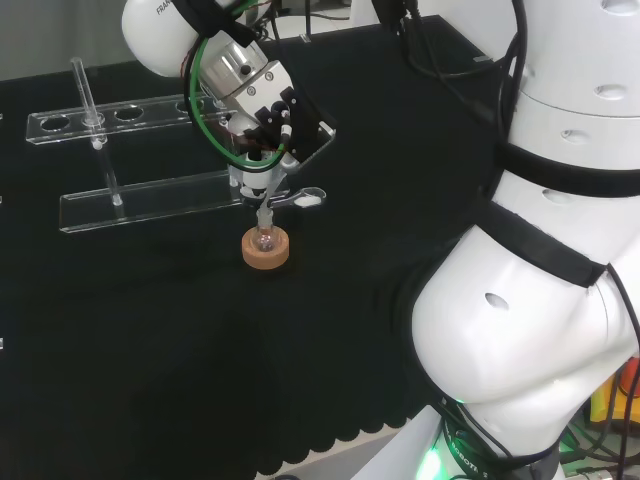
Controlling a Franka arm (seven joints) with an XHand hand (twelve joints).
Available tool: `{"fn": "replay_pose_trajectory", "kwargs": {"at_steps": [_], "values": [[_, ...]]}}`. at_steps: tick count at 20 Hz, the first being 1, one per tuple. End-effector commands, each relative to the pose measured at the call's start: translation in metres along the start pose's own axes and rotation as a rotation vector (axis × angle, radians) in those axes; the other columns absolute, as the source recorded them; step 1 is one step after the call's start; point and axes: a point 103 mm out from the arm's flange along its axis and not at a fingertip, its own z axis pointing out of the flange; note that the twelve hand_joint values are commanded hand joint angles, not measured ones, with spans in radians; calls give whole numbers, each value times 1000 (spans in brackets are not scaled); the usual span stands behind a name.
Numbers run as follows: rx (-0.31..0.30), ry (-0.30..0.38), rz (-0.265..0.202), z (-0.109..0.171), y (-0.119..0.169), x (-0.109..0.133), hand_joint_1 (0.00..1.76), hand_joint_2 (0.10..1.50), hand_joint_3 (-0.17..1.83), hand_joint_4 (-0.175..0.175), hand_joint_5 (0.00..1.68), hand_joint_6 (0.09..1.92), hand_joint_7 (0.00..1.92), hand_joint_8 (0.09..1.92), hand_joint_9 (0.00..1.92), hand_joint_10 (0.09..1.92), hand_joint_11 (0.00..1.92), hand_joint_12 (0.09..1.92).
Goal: Place the funnel on the round-bottom flask.
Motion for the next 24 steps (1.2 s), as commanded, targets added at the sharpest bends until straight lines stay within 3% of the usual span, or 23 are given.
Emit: {"fn": "replay_pose_trajectory", "kwargs": {"at_steps": [1, 7, 11, 15, 21, 24], "values": [[-1, -1, -1, 4, 2, 2, 805, 751, 609, -3, 560, 592, 507, 609, 902, 407, 739, 1210], [-1, 5, 4, 5, 1, 2, 798, 747, 608, -7, 536, 581, 503, 609, 898, 407, 738, 1210], [20, 17, 17, 4, -2, 1, 700, 688, 601, -27, 355, 308, 407, 648, 820, 447, 689, 1233], [54, 10, 21, 4, -4, 3, 582, 671, 525, -31, 284, 87, 291, 686, 721, 529, 642, 1254], [59, 4, 20, 3, -10, 3, 520, 671, 464, -30, 264, 87, 233, 688, 673, 558, 617, 1264], [33, 3, 17, 0, -16, 4, 500, 665, 454, -30, 260, 87, 227, 687, 666, 561, 613, 1264]]}}
